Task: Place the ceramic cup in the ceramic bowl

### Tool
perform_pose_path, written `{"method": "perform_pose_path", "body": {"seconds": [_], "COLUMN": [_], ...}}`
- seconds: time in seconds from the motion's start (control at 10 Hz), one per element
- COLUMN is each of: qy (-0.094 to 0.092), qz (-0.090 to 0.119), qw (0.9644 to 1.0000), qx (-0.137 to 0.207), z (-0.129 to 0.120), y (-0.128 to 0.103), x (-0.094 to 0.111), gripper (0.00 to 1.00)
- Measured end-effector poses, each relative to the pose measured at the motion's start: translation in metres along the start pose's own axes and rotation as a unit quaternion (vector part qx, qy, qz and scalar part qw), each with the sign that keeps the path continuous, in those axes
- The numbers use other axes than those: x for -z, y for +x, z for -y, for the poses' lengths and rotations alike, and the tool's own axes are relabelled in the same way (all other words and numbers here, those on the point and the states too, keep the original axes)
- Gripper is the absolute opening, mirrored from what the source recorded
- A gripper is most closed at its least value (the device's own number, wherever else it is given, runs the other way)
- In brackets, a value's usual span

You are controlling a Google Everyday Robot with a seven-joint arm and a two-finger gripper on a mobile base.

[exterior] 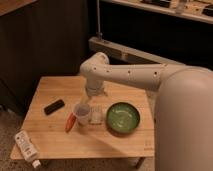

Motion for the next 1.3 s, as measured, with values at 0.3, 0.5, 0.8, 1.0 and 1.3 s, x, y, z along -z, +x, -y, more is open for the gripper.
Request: {"method": "perform_pose_path", "body": {"seconds": [0.3,0.5,0.8,1.0,1.3], "qy": [0.0,-0.001,-0.001,-0.001,-0.001], "qz": [-0.004,-0.009,-0.015,-0.02,-0.03], "qw": [1.0,0.9999,0.9998,0.9997,0.9994], "qx": [-0.004,-0.007,-0.013,-0.015,-0.017], "z": [0.001,0.003,0.006,0.006,0.006], "y": [0.0,0.001,0.001,0.002,0.004], "x": [-0.008,-0.016,-0.028,-0.036,-0.052], "gripper": [0.8,0.8,0.8,0.75,0.44]}}
